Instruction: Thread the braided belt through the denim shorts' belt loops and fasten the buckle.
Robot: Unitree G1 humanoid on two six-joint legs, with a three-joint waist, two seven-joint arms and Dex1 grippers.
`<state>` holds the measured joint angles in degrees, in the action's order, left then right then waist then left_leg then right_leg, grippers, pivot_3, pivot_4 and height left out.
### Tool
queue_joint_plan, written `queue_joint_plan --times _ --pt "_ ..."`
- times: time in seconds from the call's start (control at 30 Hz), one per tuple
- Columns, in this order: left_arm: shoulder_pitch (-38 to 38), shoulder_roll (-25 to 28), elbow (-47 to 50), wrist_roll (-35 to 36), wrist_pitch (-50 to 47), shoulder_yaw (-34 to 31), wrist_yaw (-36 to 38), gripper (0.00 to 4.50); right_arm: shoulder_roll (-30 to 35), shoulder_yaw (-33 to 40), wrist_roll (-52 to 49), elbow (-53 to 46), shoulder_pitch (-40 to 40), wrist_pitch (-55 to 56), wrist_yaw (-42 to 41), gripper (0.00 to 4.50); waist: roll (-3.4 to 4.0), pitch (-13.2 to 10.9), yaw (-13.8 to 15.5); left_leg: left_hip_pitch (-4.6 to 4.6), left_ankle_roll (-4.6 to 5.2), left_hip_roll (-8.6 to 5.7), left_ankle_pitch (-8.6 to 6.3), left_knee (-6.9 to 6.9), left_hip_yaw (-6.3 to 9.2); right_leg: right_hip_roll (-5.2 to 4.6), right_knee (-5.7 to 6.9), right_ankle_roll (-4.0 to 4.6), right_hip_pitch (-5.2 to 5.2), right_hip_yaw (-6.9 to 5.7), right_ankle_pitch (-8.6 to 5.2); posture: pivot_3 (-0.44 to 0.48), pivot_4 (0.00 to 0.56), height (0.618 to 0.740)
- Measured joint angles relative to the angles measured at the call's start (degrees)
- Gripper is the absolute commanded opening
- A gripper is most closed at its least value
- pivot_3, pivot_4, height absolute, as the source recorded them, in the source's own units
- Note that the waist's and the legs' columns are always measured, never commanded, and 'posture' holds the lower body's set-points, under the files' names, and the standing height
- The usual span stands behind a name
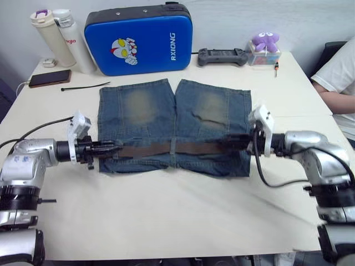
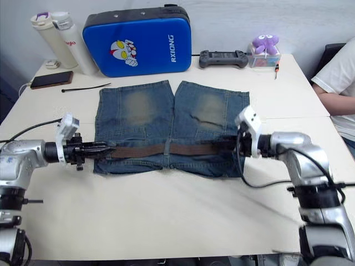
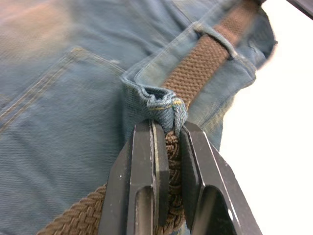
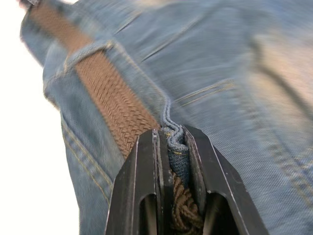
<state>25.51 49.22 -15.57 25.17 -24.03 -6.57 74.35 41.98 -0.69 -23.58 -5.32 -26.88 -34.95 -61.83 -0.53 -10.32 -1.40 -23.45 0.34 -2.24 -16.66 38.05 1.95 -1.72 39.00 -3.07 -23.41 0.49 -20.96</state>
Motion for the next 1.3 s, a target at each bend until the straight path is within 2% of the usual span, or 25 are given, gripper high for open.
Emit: queue_joint_plan --times 0.1,0.17,0.27,0.4,0.5,0.6,0.87,0.9,0.97,1.0,1.13,1.2,1.23,1.3 --pt "-4.8 0.0 1.7 -1.7 15.1 -0.9 4.2 0.11 -1.0 4.5 1.9 -7.2 11.9 14.7 0.3 0.12 -0.01 0.0 0.2 0.03 0.02 0.02 -0.01 -0.02 0.01 0.02 -0.12 0.0 0.07 -0.01 0.0 0.0 0.15 0.739" --pt "-6.4 -0.5 1.9 -1.7 20.1 -1.4 5.7 0.11 -2.1 7.0 4.7 -8.5 18.9 27.3 0.7 0.12 -0.01 0.0 0.4 0.15 0.07 0.02 -0.04 -0.02 -0.01 0.01 -0.15 0.0 0.22 -0.01 0.0 0.0 0.15 0.739" --pt "-8.9 -1.8 3.8 -1.6 25.1 -2.1 6.1 0.11 -2.1 8.5 9.2 -7.0 26.8 46.9 -0.3 0.12 -0.01 0.0 0.9 0.47 0.42 0.02 -0.24 0.02 -0.02 0.02 -0.37 -0.03 0.65 -0.01 0.01 0.0 0.15 0.739" --pt "-22.5 1.1 14.2 -3.7 38.6 -0.5 11.7 0.11 -2.2 10.7 10.4 -0.9 36.4 69.8 -2.5 0.12 -0.01 0.0 0.8 1.53 0.53 0.1 -0.43 -0.51 -0.09 0.06 -1.15 -0.03 1.74 0.02 0.01 0.0 0.15 0.739" --pt "-31.1 2.9 17.7 -3.8 47.0 -0.3 11.7 0.11 -1.9 10.7 10.9 3.7 38.7 82.6 -3.1 0.12 -0.04 0.0 0.6 2.27 0.57 0.12 -0.47 -0.87 -0.16 0.05 -1.33 -0.01 2.38 0.09 0.0 0.0 0.15 0.739" --pt "-37.4 5.5 16.5 -4.0 56.0 -0.1 11.7 0.11 -1.3 9.4 12.1 7.4 40.3 94.0 -2.7 0.12 -0.02 0.0 0.1 2.85 0.53 0.19 -0.51 -1.09 -0.15 0.08 -1.45 0.12 2.87 0.06 -0.08 0.0 0.15 0.739" --pt "-33.8 7.0 8.1 -7.1 72.3 6.1 11.6 0.11 5.3 3.2 19.9 17.1 42.0 113.5 1.9 0.12 0.06 0.0 0.1 3.02 0.53 0.2 -0.53 -1.08 -0.16 0.08 -1.46 0.16 3.03 0.05 -0.11 0.0 0.15 0.739" --pt "-32.6 7.0 6.6 -7.4 74.6 7.1 11.6 0.11 6.5 2.7 21.5 19.6 41.9 116.4 2.9 1.25 0.15 0.1 0.2 3.05 0.53 0.2 -0.53 -1.09 -0.17 0.08 -1.47 0.16 3.07 0.05 -0.11 0.0 0.15 0.739" --pt "-32.2 7.6 5.3 -7.0 75.1 7.8 11.6 1.14 9.1 2.8 23.3 25.3 41.5 118.9 4.4 1.99 0.23 0.1 0.3 3.09 0.54 0.2 -0.53 -1.1 -0.2 0.08 -1.45 0.16 3.09 0.07 -0.11 0.0 0.15 0.739" --pt "-32.2 8.1 4.6 -6.9 74.5 7.8 11.6 1.48 9.9 3.1 23.3 26.5 41.4 119.9 5.5 2.45 0.23 0.1 0.1 3.13 0.54 0.22 -0.53 -1.13 -0.21 0.1 -1.43 0.17 3.11 0.07 -0.12 0.0 0.15 0.739" --pt "-32.2 10.6 1.4 -1.8 65.7 7.7 11.7 3.3 13.9 2.2 23.8 29.3 39.9 122.8 11.7 4.37 0.14 0.1 -0.4 3.28 0.52 0.36 -0.53 -1.1 -0.21 0.23 -1.25 0.32 3.19 0.07 -0.2 0.0 0.15 0.739" --pt "-32.7 11.7 -0.5 0.2 64.9 7.5 11.7 4.24 16.8 0.9 23.3 28.9 40.6 122.9 13.9 4.5 0.1 0.1 -0.3 3.24 0.5 0.36 -0.54 -1.1 -0.21 0.23 -1.24 0.33 3.16 0.05 -0.2 0.0 0.15 0.739" --pt "-33.4 12.4 -1.0 1.1 64.5 6.9 11.7 4.44 18.1 0.8 23.3 28.5 41.0 122.8 14.9 4.5 0.08 0.0 -0.2 3.22 0.5 0.36 -0.54 -1.1 -0.21 0.23 -1.25 0.33 3.12 0.04 -0.21 0.0 0.15 0.739" --pt "-35.6 13.6 -1.5 3.6 62.2 4.5 11.7 4.44 20.1 0.7 22.5 28.3 41.3 122.4 17.4 4.5 0.02 0.0 -0.2 3.17 0.48 0.37 -0.55 -1.08 -0.21 0.23 -1.24 0.33 3.08 0.04 -0.21 0.0 0.15 0.739"
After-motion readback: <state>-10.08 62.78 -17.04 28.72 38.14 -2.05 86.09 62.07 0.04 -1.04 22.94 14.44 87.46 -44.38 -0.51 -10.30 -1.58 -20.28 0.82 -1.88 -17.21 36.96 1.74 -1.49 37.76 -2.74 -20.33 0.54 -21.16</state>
